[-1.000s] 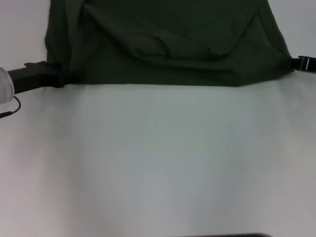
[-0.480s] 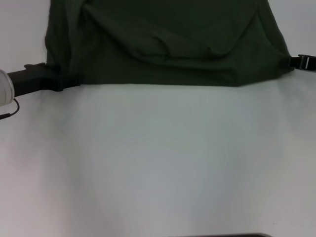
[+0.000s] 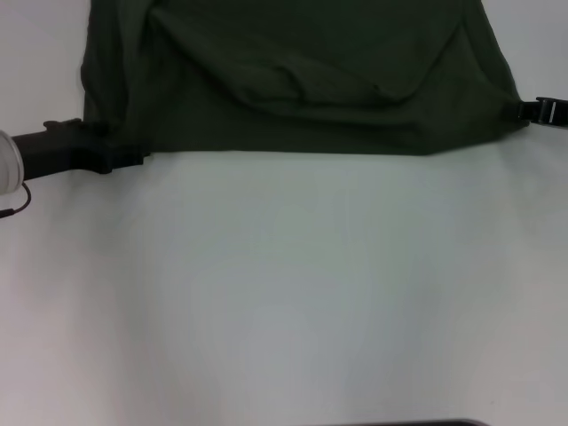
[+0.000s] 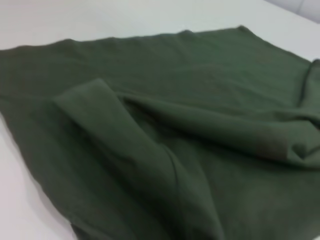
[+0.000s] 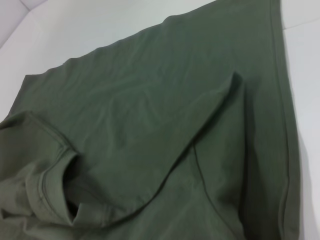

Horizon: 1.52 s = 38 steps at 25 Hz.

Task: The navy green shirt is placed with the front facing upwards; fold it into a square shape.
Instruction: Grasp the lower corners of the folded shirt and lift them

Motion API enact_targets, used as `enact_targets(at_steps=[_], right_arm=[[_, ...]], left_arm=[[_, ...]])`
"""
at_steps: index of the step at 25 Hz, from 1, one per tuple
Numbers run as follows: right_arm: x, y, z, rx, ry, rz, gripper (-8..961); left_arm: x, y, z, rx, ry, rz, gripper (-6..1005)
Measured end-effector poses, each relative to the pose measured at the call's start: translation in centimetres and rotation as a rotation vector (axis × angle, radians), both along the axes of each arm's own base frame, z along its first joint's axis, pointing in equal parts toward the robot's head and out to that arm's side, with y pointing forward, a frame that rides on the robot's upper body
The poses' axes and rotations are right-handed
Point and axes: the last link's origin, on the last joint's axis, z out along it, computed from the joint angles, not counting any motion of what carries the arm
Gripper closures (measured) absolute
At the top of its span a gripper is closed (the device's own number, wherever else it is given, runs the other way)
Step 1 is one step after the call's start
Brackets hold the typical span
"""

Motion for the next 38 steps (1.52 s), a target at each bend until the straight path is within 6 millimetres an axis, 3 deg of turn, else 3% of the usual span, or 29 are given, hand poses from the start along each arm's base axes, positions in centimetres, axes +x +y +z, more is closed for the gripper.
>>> enact_targets(at_steps=[23,38], right_arm=[[-0.1,0.1,0.1,0.005,-0.001,0.000,900],[-0.1,0.1,0.0,0.005,0.001,0.000,899]], left_arm=[[2.0,0.5,-0.5,-0.028,-0.016,-0.066,190],[1.6,1.6,-0.6,0.043,0.033,-0.028,193]])
